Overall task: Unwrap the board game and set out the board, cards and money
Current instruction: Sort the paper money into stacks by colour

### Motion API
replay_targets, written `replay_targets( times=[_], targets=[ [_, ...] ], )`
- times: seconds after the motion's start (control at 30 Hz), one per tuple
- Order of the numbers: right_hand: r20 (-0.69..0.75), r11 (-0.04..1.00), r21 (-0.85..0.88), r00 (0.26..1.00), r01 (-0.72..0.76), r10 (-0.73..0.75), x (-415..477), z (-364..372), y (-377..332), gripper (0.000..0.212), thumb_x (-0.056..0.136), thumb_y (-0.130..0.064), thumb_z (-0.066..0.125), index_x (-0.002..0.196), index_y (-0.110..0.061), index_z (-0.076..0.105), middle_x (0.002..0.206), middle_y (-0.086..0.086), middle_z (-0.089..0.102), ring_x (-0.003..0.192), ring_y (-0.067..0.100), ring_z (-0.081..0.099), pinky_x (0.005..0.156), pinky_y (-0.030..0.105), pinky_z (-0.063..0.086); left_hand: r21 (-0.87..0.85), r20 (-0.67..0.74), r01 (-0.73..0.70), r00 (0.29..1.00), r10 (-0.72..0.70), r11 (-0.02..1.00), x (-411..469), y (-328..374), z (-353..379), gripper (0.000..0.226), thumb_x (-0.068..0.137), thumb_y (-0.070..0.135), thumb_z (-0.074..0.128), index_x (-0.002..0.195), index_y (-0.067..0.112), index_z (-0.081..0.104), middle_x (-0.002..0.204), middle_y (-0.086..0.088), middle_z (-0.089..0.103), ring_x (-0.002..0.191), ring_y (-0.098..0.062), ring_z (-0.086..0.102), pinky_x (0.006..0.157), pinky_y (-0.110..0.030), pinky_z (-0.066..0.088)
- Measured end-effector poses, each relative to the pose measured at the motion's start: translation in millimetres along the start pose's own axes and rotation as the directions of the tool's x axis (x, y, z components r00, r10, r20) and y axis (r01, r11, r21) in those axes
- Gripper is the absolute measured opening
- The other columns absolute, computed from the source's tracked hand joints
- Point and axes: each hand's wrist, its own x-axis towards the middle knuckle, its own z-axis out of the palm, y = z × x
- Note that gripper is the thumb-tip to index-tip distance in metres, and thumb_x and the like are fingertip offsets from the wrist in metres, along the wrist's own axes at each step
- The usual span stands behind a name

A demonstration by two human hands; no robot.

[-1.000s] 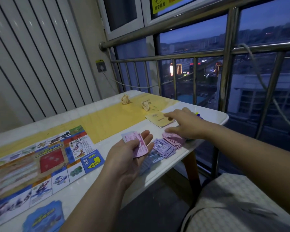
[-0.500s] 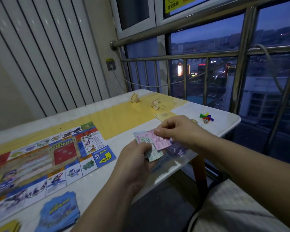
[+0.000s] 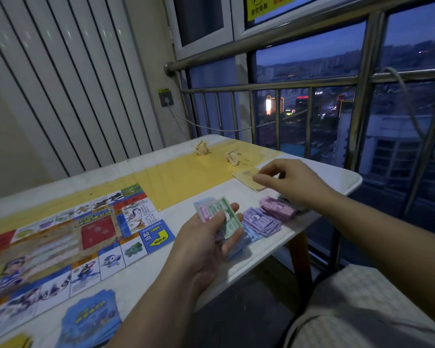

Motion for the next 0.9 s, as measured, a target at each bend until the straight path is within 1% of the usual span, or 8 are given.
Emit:
replay_targets(
  times=[0.13,0.23,0.37,0.47,0.57,0.67,0.77,0.9],
  targets=[
    [0.256,0.987,0.162,0.966,-0.005,-0.037,-24.5,13.8,-32.5,0.026,0.077,-0.043,0.072,0.078,-0.017,0.069,0.076,-0.004,0.069,0.072,0.007,0.062,0.069,0.025,0.049,0.048,0.043,-0.048,0.998,0.046,0.998,0.8,-4.5,3.8,0.013,0.091,0.006,0.055,0.101,0.004,0.063,0.085,-0.006,0.075,0.076,-0.013,0.071,0.055,-0.019,0.055],
    [0.250,0.970,0.245,0.967,-0.008,-0.055,-29.4,16.9,-32.3,0.017,0.079,-0.028,0.074,0.076,-0.012,0.069,0.067,-0.004,0.066,0.063,0.005,0.058,0.064,0.023,0.047,0.054,0.069,-0.048,0.997,0.044,0.997,0.2,-6.8,8.4,0.014,0.092,0.002,0.052,0.100,0.005,0.064,0.086,-0.008,0.074,0.074,-0.013,0.072,0.059,-0.021,0.057],
    [0.164,0.955,0.278,0.985,-0.099,0.055,-18.5,1.5,-16.4,0.009,0.089,-0.021,0.064,0.085,-0.014,0.068,0.078,0.003,0.065,0.068,0.012,0.054,0.067,0.026,0.045,0.018,0.063,-0.001,0.998,0.000,1.000,0.6,-6.2,12.1,0.024,0.095,-0.006,0.038,0.103,0.002,0.059,0.095,-0.013,0.069,0.077,-0.018,0.071,0.064,-0.027,0.060],
    [-0.039,0.996,0.051,0.996,-0.078,0.080,-0.2,-18.9,12.7,0.017,0.094,-0.020,0.056,0.106,-0.012,0.067,0.086,0.007,0.067,0.075,0.018,0.058,0.073,0.034,0.049,0.012,0.057,0.008,0.998,-0.009,1.000,1.4,-4.9,8.4,0.024,0.096,-0.005,0.038,0.107,0.005,0.058,0.094,-0.009,0.072,0.077,-0.015,0.072,0.059,-0.026,0.059],
    [-0.001,0.984,-0.122,0.991,-0.130,0.131,9.1,-23.8,42.8,0.034,0.093,-0.024,0.057,0.126,-0.015,0.058,0.082,-0.001,0.062,0.080,0.019,0.058,0.070,0.032,0.046,0.010,0.058,0.012,0.998,-0.013,1.000,1.2,-6.9,6.9,0.020,0.096,-0.003,0.042,0.104,0.006,0.058,0.086,-0.006,0.074,0.076,-0.014,0.072,0.061,-0.026,0.059],
    [-0.043,0.930,-0.341,0.991,-0.136,0.129,8.5,-15.2,55.5,0.051,0.091,-0.039,0.057,0.137,-0.020,0.046,0.113,-0.002,0.060,0.114,0.025,0.047,0.094,0.041,0.041,0.042,0.083,0.003,0.997,-0.006,0.999,-0.4,-10.1,9.7,0.015,0.095,-0.001,0.046,0.098,0.006,0.059,0.081,-0.004,0.075,0.072,-0.013,0.072,0.063,-0.025,0.059],
    [-0.073,0.993,-0.114,0.997,-0.017,0.009,-4.8,-9.4,24.9,0.042,0.091,-0.044,0.053,0.125,-0.019,0.057,0.115,-0.004,0.062,0.099,0.013,0.054,0.079,0.028,0.045,0.106,0.074,-0.034,0.997,0.026,0.994,-0.7,-11.8,11.7,0.010,0.092,0.001,0.053,0.095,0.004,0.062,0.078,-0.003,0.075,0.070,-0.009,0.071,0.059,-0.019,0.057],
    [0.244,0.979,0.204,0.969,-0.028,-0.024,-33.2,5.7,-24.9,0.030,0.082,-0.045,0.065,0.082,-0.016,0.068,0.077,-0.004,0.069,0.070,0.004,0.061,0.066,0.022,0.049,0.208,0.074,-0.109,0.993,0.096,0.972,-2.0,-15.1,15.0,0.011,0.091,0.004,0.056,0.091,0.011,0.065,0.068,0.002,0.072,0.060,-0.002,0.066,0.050,-0.013,0.049]
  ],
)
